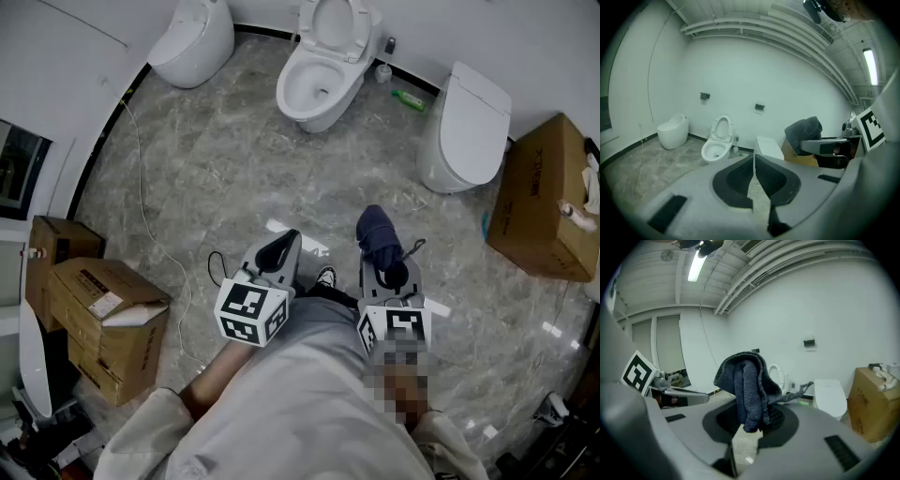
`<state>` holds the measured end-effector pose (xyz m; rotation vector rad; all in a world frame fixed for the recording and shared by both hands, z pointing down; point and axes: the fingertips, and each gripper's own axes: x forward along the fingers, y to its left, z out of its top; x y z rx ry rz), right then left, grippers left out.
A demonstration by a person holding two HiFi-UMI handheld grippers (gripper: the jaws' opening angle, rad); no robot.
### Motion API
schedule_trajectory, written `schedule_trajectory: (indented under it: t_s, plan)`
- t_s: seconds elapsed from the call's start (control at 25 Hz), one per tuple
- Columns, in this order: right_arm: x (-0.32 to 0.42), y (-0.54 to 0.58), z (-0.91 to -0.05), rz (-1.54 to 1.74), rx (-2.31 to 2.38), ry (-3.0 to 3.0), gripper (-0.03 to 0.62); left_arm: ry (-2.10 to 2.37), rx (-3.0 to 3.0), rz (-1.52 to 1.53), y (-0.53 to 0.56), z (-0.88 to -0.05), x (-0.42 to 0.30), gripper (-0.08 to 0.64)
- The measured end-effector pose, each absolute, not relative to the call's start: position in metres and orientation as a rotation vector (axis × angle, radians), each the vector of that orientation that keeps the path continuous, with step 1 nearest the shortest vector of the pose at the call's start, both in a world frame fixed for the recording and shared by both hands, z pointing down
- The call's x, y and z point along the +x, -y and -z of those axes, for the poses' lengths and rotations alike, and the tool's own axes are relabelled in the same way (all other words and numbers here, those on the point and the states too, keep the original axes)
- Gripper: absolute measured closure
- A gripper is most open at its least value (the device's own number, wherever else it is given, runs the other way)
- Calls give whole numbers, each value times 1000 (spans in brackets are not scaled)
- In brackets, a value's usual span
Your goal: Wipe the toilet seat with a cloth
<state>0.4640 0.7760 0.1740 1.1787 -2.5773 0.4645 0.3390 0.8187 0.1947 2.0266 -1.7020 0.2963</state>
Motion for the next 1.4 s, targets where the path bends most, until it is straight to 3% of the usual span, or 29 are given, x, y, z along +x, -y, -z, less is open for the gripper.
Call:
schedule_trajectory:
  t_s: [0.8,1.4]
  plan:
    - [459,-767,-177,-412,1102,2616,525,1655,2075,-399,-797,-198,363,549]
    - [387,-680,-193,-418,1051,2535,525,1700,1986,-394,-719,-202,280,549]
